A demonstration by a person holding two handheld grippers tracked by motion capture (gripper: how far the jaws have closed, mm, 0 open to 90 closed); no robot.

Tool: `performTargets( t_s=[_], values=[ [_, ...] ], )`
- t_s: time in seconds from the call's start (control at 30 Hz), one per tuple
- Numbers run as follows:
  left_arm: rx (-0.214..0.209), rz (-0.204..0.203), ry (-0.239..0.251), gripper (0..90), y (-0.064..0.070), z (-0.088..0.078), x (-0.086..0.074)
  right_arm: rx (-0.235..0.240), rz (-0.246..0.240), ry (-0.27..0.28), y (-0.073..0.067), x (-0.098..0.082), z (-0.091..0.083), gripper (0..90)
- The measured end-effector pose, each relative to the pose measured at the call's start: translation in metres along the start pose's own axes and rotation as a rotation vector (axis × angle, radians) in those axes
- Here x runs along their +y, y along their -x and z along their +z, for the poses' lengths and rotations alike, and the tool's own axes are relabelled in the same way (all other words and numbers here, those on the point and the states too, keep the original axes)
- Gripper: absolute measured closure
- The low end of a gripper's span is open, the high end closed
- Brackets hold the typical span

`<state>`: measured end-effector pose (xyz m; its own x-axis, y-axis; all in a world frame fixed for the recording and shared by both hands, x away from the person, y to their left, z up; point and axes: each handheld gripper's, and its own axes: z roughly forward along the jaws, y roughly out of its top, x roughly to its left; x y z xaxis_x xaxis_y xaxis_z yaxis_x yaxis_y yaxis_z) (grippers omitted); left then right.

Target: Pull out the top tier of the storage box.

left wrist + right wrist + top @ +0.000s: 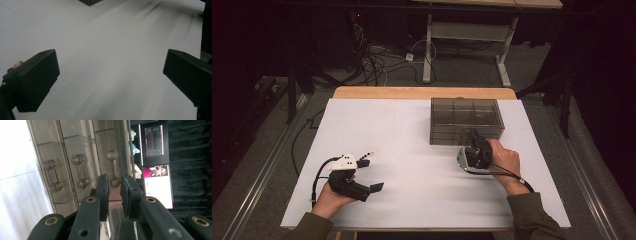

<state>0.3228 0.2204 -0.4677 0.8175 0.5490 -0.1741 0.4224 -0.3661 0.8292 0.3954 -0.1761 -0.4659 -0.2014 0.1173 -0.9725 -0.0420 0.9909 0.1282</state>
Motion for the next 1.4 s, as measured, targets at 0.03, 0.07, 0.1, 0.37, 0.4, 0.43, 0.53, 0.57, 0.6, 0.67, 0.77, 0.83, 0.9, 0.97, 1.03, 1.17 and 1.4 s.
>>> performTargets(
  t_s=[0.03, 0.07, 0.1, 0.37, 0.4, 0.43, 0.53, 0.57, 0.6, 0.67, 0.77, 0.83, 0.9, 0.97, 1.03, 1.17, 1.4],
  values=[
    [0.0, 0.001, 0.0, 0.0, 0.0001, 0.0, 0.0, -0.003, -0.001, -0.001, -0.0001, 0.0, 0.0, 78.6],
    [0.0, 0.001, -0.001, 0.0, 0.0001, 0.0001, 0.0, -0.004, -0.002, 0.0, -0.0002, 0.0, 0.0002, 78.6],
    [0.0, 0.001, -0.001, 0.0, 0.0001, 0.0001, 0.0, -0.01, -0.004, -0.002, -0.0007, 0.0001, 0.0002, 78.6],
    [0.001, 0.002, -0.003, 0.0, -0.0001, 0.0002, -0.0001, -0.02, -0.019, -0.003, -0.0013, 0.0012, 0.0011, 80.2],
    [0.001, 0.001, -0.003, 0.0, 0.0, 0.0002, -0.0001, -0.019, -0.019, -0.001, -0.0013, 0.0012, 0.0013, 80.2],
    [0.001, 0.001, -0.002, 0.0, 0.0, 0.0001, 0.0, -0.019, -0.02, -0.002, -0.0013, 0.0013, 0.0013, 80.3],
    [0.002, 0.001, -0.002, 0.0, 0.0, 0.0, -0.0001, -0.019, -0.019, -0.006, -0.0011, 0.0017, 0.0011, 80.6],
    [0.001, 0.001, -0.002, 0.0, 0.0, 0.0, -0.0001, -0.019, -0.02, -0.007, -0.0012, 0.0018, 0.0011, 80.8],
    [0.001, 0.001, -0.001, 0.0, 0.0, 0.0, -0.0001, -0.018, -0.02, -0.006, -0.0013, 0.0019, 0.0012, 81.0],
    [0.001, 0.001, -0.002, 0.0, 0.0, 0.0, -0.0001, -0.017, -0.017, -0.011, -0.0015, 0.0022, 0.0009, 81.2],
    [0.001, 0.001, -0.002, 0.0, 0.0, 0.0, -0.0001, -0.02, -0.018, -0.016, -0.0019, 0.0024, 0.0004, 81.4],
    [0.002, 0.001, -0.002, 0.0, 0.0, 0.0, -0.0001, -0.024, -0.022, -0.006, -0.0016, 0.0024, 0.001, 81.4],
    [0.001, 0.001, -0.002, 0.0, 0.0, 0.0, -0.0001, -0.024, -0.017, -0.01, -0.0024, 0.0024, 0.0006, 81.5],
    [0.002, 0.002, -0.003, 0.0, 0.0, 0.0, -0.0001, -0.026, -0.026, -0.005, -0.0018, 0.0025, 0.0008, 81.5],
    [0.002, 0.001, -0.003, 0.0, 0.0, 0.0, -0.0001, -0.025, -0.027, -0.01, -0.0018, 0.0028, 0.0003, 81.5],
    [0.002, 0.002, -0.004, 0.0, 0.0001, 0.0001, -0.0002, -0.024, -0.026, -0.011, -0.002, 0.0032, -0.0005, 81.5],
    [0.001, 0.002, -0.003, 0.0, 0.0003, -0.0001, -0.0001, -0.027, -0.035, -0.02, -0.0025, 0.004, -0.0023, 81.5]
  ],
)
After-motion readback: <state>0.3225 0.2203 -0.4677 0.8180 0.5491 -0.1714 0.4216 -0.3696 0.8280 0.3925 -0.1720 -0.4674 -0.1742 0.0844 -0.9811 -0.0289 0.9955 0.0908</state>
